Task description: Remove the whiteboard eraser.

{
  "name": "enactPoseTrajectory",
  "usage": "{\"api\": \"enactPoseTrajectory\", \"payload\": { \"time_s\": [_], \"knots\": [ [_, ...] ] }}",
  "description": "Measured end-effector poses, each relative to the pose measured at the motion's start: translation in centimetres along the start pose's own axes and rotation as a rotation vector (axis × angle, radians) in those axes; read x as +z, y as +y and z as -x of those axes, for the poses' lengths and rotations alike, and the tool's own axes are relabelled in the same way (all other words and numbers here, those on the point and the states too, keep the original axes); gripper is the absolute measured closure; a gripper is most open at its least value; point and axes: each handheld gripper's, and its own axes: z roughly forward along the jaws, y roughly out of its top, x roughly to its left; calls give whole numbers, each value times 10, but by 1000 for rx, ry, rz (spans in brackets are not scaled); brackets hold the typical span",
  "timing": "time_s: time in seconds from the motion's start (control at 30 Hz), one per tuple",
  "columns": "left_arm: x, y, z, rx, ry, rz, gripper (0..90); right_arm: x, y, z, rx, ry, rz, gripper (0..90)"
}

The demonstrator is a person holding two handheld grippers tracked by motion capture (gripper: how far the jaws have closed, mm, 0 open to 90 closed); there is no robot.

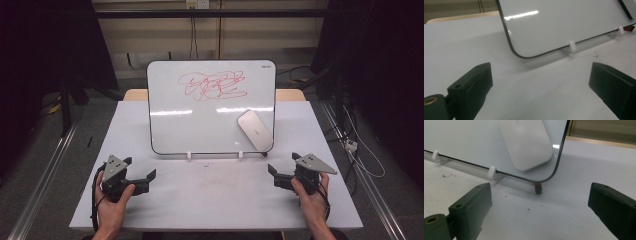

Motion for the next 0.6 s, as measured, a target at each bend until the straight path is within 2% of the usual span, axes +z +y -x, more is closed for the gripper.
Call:
{"api": "enactPoseTrajectory", "payload": {
  "time_s": [0.23, 0.47, 0.5, 0.6],
  "knots": [
    [0, -1, 2, 3, -1, -10, 58, 1, 0, 1, 12, -3, 7, 65],
    [3, -1, 2, -2, 10, -15, 60, 2, 3, -2, -13, 14, 5, 53],
    [3, -1, 1, -2, 10, -14, 60, 4, 6, -3, -25, 32, -2, 47],
    [4, -1, 0, 10, 10, -16, 60, 10, 9, -5, -51, 45, -22, 50]
  ]
}}
